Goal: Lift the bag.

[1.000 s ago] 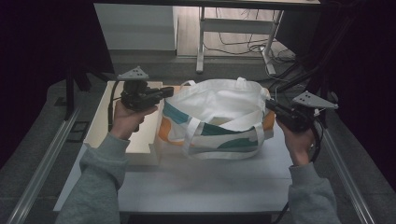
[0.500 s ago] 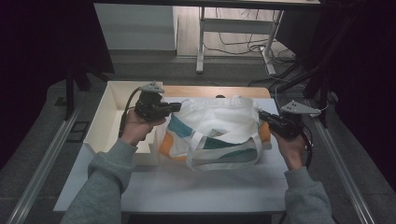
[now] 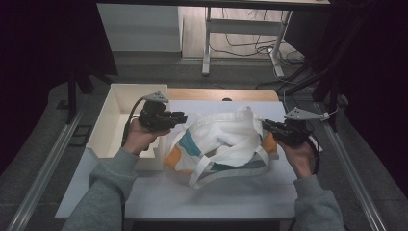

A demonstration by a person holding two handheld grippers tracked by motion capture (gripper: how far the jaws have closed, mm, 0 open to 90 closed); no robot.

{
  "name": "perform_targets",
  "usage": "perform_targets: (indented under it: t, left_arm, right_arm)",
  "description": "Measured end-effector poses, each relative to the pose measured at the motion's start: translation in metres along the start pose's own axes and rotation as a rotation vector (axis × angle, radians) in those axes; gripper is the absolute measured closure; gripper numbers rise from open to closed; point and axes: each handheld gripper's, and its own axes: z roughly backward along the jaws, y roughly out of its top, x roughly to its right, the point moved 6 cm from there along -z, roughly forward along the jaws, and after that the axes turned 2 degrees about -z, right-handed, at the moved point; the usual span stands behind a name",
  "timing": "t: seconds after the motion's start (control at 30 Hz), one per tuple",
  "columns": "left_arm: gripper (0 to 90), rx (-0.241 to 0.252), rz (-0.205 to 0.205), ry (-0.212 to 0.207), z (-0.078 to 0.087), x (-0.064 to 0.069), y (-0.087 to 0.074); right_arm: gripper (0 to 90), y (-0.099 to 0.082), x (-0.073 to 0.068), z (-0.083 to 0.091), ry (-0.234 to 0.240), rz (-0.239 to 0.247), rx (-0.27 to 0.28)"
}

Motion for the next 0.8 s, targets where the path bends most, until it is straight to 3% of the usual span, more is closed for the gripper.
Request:
perform_targets:
  t: [0.1,0.23,0.53,0.8]
  left_arm:
    - [53.9,0.03,-0.006,0.011,0.008,0.002,0.0]
    - [44.0,0.07,-0.017,0.02,0.022,0.007,-0.003]
    - [37.0,0.113,-0.042,0.014,0.052,0.027,-0.027]
    - [34.2,0.086,-0.039,0.034,0.069,0.035,-0.061]
  right_arm:
    - [52.2,0.004,-0.003,0.008,-0.029,0.009,0.03]
    - [42.8,0.007,-0.012,0.023,0.018,-0.008,0.062]
    - [39.0,-0.012,-0.022,0.044,0.038,0.006,0.068]
    - [39.1,-0.039,-0.022,0.059,0.03,0.005,0.067]
